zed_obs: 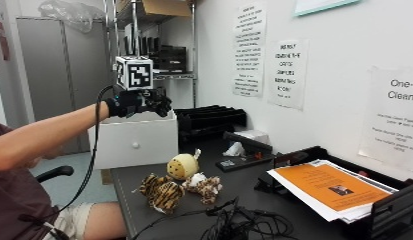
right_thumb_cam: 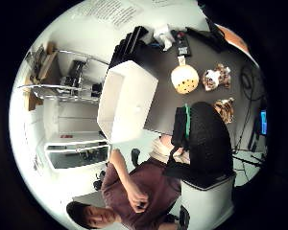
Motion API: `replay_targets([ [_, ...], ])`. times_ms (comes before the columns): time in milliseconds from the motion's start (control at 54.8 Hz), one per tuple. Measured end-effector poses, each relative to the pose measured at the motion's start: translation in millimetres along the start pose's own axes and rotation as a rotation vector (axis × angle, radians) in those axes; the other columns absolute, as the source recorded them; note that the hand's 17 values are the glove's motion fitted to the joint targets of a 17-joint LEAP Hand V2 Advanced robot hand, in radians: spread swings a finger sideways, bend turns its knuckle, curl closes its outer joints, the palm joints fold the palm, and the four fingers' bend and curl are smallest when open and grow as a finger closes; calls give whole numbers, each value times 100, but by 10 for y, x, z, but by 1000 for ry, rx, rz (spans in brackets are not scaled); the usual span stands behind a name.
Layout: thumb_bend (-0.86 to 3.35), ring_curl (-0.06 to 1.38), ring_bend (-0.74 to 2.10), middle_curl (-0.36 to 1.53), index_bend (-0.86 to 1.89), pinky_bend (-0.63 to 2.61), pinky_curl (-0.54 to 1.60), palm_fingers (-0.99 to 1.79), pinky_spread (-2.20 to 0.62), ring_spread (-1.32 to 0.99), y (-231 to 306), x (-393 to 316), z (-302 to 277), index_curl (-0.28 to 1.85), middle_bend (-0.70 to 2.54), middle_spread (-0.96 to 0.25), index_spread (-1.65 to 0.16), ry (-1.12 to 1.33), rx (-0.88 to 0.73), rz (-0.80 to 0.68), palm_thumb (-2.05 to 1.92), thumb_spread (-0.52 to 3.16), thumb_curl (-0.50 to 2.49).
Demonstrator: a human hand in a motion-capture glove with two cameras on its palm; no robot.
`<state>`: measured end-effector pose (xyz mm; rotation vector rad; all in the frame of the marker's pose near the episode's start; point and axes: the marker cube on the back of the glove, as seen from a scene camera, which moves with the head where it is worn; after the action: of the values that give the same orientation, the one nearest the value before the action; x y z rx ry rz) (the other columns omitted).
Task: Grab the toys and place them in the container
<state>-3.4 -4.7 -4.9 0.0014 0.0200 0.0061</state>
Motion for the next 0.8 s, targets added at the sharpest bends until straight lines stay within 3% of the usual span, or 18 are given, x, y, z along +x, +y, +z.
replay_targets([
  [146, 19, 14, 50, 4, 12, 81, 25, 10, -5, -8, -145, -127, -79, 6, 13, -1, -15, 62, -19, 28, 18, 95, 8],
  [329, 20, 19, 61, 10, 14, 91, 30, 1, -5, -10, -284, -96, -93, 12, 17, -4, -19, 114, -76, 4, 15, 134, 15],
  [566, 15, 20, 55, 17, 11, 95, 33, -18, -2, -6, -692, -306, -9, 17, 16, -2, -20, 103, -109, -29, 6, 148, 20],
  [804, 9, 18, 38, 19, 5, 94, 33, -32, 2, 0, -1254, -562, 484, 16, 12, -4, -21, 111, -177, -59, 2, 146, 24],
])
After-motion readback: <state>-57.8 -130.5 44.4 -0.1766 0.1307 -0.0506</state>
